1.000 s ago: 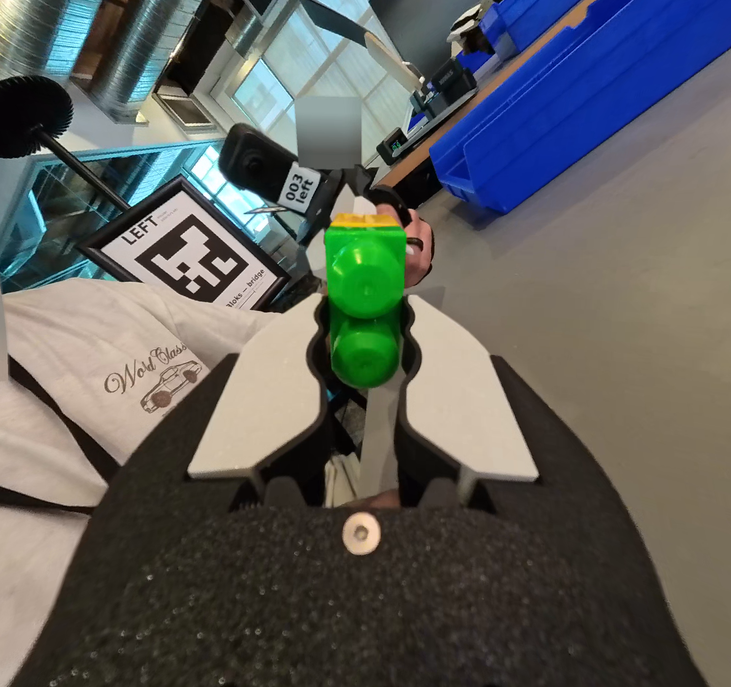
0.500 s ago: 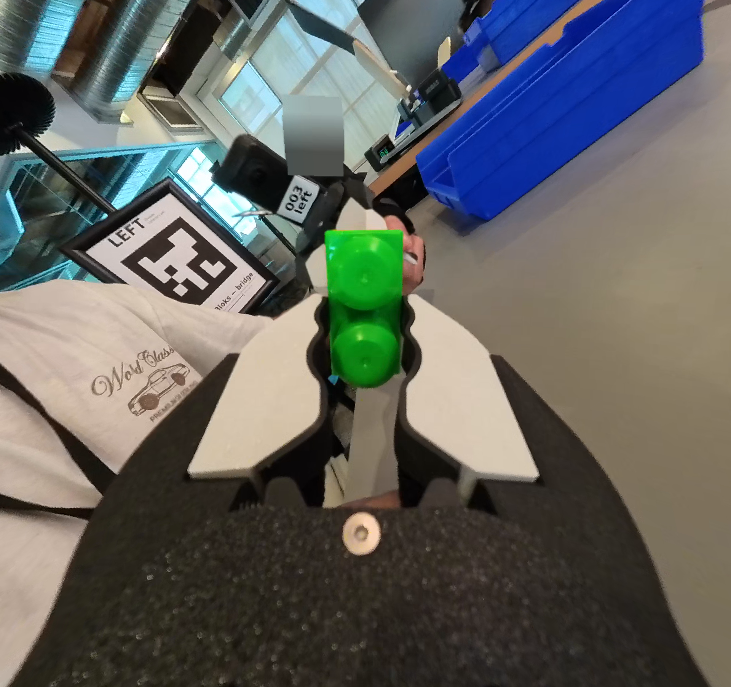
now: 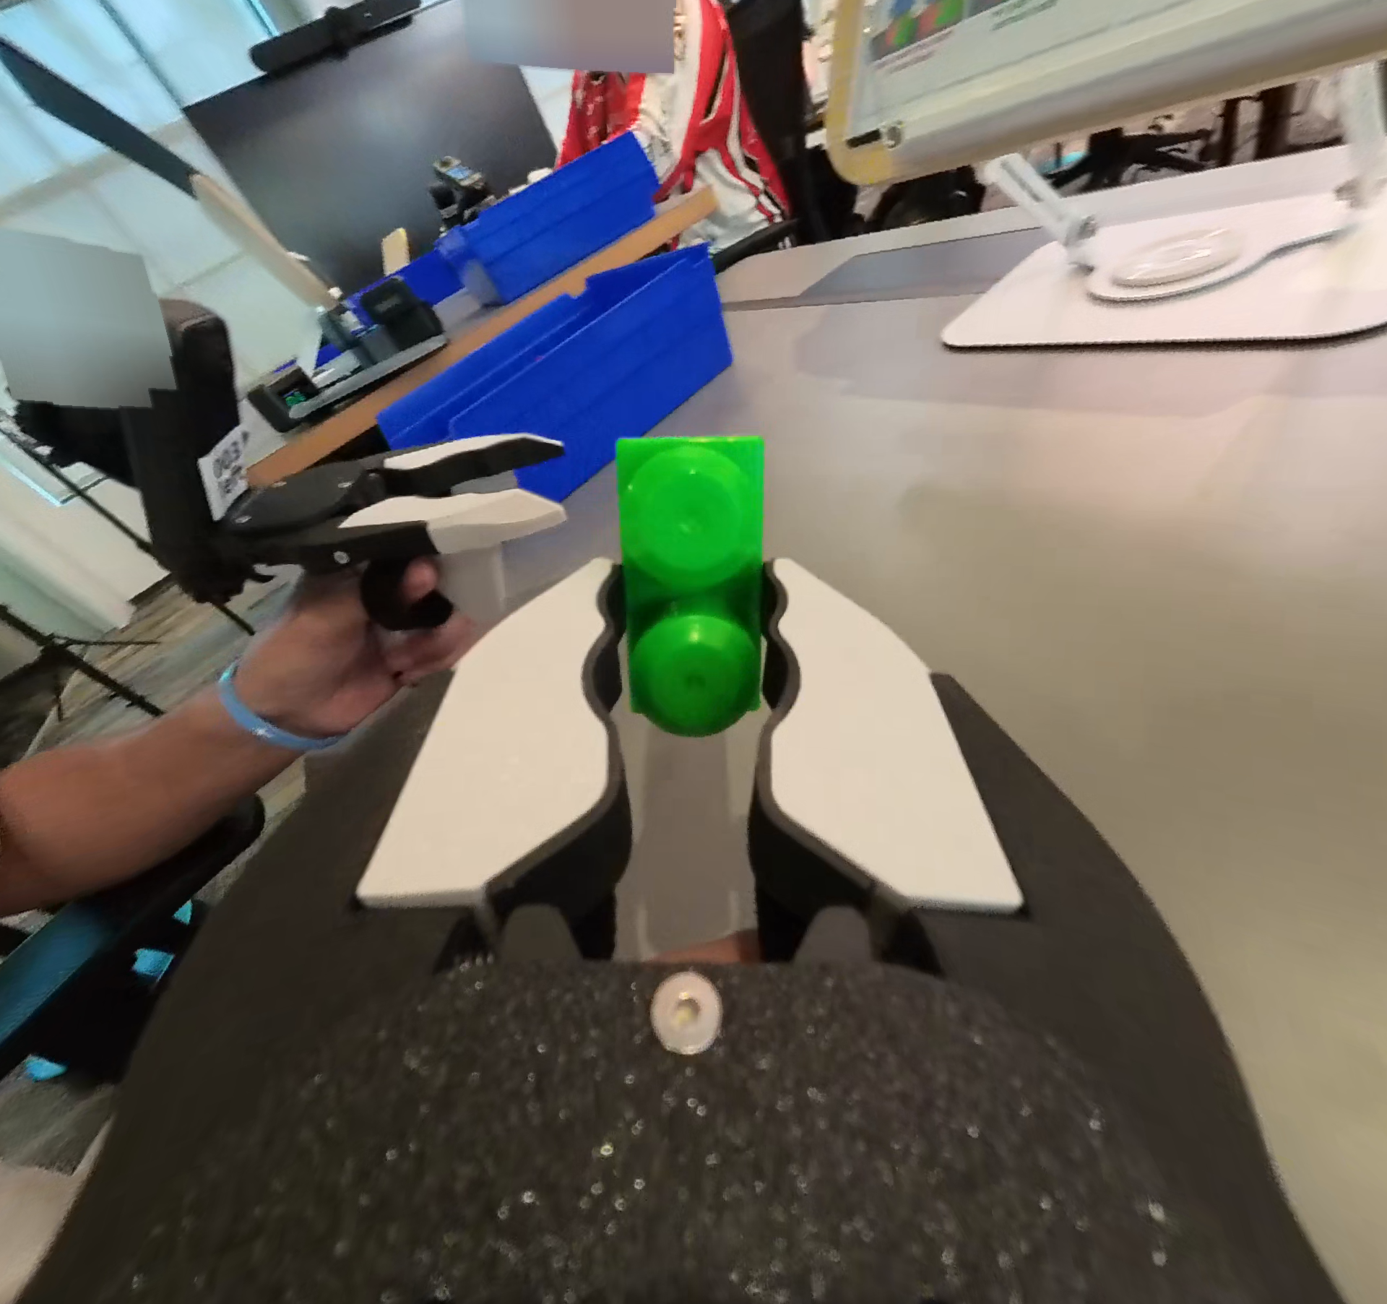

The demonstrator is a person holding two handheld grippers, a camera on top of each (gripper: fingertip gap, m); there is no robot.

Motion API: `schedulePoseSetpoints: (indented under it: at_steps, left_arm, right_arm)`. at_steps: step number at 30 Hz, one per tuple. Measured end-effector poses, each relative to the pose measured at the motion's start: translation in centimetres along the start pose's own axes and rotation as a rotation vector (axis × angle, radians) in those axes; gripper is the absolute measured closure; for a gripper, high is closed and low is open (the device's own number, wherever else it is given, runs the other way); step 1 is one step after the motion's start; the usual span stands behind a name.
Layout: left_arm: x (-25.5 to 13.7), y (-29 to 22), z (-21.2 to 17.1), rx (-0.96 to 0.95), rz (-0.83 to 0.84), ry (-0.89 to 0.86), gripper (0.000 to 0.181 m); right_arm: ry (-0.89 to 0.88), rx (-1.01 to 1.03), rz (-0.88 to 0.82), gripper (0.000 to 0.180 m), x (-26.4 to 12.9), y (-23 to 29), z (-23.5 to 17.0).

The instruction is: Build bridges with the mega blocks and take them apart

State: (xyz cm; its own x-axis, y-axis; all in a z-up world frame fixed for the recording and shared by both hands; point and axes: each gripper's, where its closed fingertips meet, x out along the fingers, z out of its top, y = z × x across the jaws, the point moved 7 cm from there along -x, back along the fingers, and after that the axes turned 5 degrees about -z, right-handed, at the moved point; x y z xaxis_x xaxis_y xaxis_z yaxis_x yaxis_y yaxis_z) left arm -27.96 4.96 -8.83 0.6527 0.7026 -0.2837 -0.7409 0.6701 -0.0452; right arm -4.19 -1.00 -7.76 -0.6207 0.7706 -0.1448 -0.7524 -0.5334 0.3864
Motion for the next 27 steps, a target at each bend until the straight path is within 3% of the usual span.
schedulePoseSetpoints:
  at_steps: [6,10,13,15,21,27]
  left_arm:
    - [-0.2,-0.5,0.2,-0.005,-0.035,0.017,0.097]
    - [-0.2,-1.0,-0.3,-0.007,-0.074,0.067,0.099]
    - [-0.3,-1.3,-0.2,-0.01,-0.103,0.081,0.099]
    - [-0.4,-1.4,0.1,0.001,-0.097,0.08,0.103]
    - [-1.3,-1.9,1.5,0.022,-0.093,0.036,0.103]
    - [-1.7,-2.6,2.0,0.056,-0.082,0.018,0.1]
  right_arm:
    - [0.001,-0.025,-0.094,0.145,-1.2,-0.6,1.5]
    - [-0.018,-0.064,-0.307,0.146,-6.5,-3.0,8.1]
    - [0.103,-0.102,-0.541,0.146,-11.1,-7.5,13.5]
    - [0.196,-0.055,-0.66,0.145,-12.8,-10.9,15.0]
    - [0.535,0.157,-0.826,0.145,-12.6,-17.5,12.1]
    - [0.771,0.163,-0.985,0.145,-10.1,-19.6,9.5]
